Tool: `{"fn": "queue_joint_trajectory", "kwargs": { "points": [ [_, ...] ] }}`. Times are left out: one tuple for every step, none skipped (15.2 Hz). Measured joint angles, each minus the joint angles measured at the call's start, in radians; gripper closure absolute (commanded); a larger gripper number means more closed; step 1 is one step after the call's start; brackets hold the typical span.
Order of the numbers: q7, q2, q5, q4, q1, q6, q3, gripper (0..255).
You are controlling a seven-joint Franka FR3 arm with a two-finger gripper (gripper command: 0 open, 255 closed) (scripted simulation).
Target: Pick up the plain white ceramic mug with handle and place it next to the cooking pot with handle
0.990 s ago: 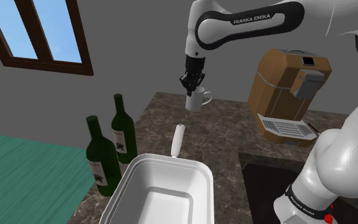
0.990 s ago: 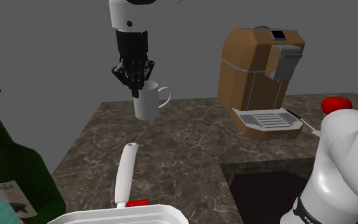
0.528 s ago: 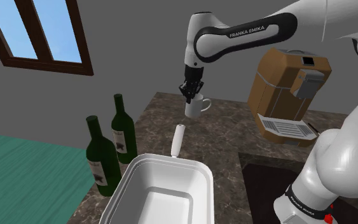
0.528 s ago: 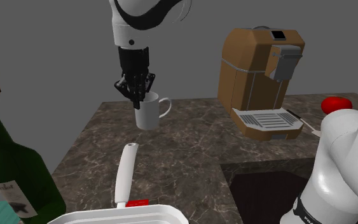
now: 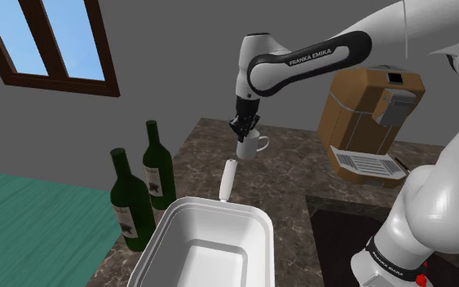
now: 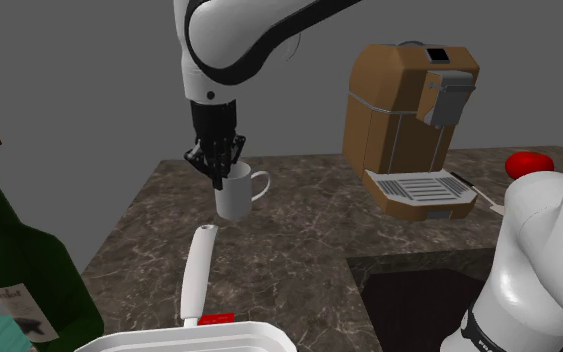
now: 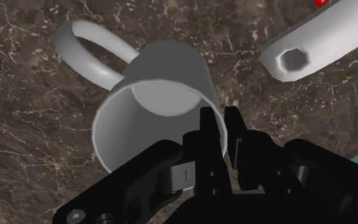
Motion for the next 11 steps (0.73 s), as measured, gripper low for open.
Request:
{"fn": "queue_joint_trajectory", "kwargs": {
  "points": [
    [0.0, 0.005, 0.0, -0.007, 0.0, 0.012, 0.0, 255],
    [0.001, 0.01, -0.001, -0.018, 0.0, 0.028, 0.0, 255],
    [0.001, 0.013, -0.001, -0.032, 0.0, 0.044, 0.0, 255],
    [0.002, 0.019, -0.001, -0.038, 0.0, 0.057, 0.0, 255],
    [0.002, 0.024, -0.002, -0.049, 0.0, 0.073, 0.0, 255],
    [0.003, 0.029, -0.002, -0.055, 0.0, 0.084, 0.0, 255],
    [0.003, 0.032, -0.002, -0.065, 0.0, 0.097, 0.0, 255],
    [0.005, 0.036, -0.003, -0.073, 0.0, 0.109, 0.001, 255],
    [0.005, 0.042, -0.003, -0.081, 0.0, 0.123, 0.001, 255],
    [0.003, 0.047, -0.003, -0.088, -0.001, 0.135, 0.0, 255],
    [0.005, 0.053, -0.004, -0.095, 0.0, 0.147, 0.0, 255]
  ]
}}
